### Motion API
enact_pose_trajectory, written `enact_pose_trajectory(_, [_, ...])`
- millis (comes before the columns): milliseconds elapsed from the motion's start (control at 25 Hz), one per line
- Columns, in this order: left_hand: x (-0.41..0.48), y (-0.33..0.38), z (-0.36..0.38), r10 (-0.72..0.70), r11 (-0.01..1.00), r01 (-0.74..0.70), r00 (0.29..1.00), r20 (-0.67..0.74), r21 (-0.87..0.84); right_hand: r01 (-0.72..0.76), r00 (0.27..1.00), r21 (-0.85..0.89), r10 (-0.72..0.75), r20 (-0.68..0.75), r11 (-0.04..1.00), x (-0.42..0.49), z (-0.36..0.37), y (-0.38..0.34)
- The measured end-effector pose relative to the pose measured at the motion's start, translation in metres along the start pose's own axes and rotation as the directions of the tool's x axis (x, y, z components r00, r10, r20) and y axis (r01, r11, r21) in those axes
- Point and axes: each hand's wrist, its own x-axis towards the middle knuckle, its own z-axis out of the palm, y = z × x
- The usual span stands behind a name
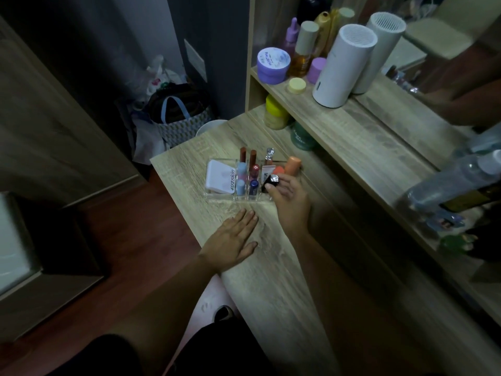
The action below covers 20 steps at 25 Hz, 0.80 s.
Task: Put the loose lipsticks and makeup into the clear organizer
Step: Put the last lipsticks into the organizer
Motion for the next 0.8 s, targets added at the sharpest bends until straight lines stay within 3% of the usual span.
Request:
enact_pose_trajectory(600, [-0.001,-0.001,0.003,-0.007,1.000,0.006,1.000,-0.007,-0.006,0.097,0.994,-0.275,-0.109,-0.031,0.957,-0.003,0.009,0.008])
enact_pose_trajectory(800, [-0.001,0.001,0.000,0.009,1.000,-0.009,0.999,-0.036,-0.009,0.068,0.996,-0.270,-0.080,-0.032,0.960,0.000,0.013,0.007])
